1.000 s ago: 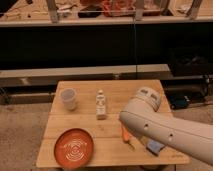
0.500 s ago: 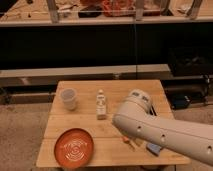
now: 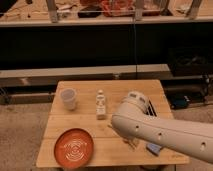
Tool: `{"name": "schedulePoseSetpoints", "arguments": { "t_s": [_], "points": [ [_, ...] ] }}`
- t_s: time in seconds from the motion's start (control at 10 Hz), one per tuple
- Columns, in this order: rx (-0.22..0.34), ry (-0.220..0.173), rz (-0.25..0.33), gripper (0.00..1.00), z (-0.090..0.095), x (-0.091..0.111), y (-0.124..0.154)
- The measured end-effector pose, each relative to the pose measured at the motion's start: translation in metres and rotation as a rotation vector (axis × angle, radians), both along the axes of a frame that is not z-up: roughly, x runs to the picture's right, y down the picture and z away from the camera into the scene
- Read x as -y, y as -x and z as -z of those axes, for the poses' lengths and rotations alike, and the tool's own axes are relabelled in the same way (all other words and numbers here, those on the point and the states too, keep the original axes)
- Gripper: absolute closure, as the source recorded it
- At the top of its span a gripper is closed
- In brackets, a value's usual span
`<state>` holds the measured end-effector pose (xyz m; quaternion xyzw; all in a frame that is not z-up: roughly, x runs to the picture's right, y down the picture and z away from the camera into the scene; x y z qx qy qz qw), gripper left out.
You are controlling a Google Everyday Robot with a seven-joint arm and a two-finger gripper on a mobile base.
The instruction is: Drag the ceramic bowl in a circle
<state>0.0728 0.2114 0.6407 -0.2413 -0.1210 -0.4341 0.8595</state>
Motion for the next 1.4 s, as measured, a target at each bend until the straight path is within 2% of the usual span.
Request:
{"name": "schedulePoseSetpoints", "arguments": {
  "t_s": [0.1, 0.4, 0.6, 1.4],
  "points": [
    [0.023, 0.004, 0.014, 0.2, -0.005, -0.003, 0.01],
    [0.066, 0.015, 0.05, 0.2, -0.012, -0.008, 0.015],
    [0.117, 0.024, 0.094, 0.2, -0.019, -0.014, 0.028],
    [0.256, 0.038, 0.205, 0.2, -0.036, -0.028, 0.062]
  ]
}}
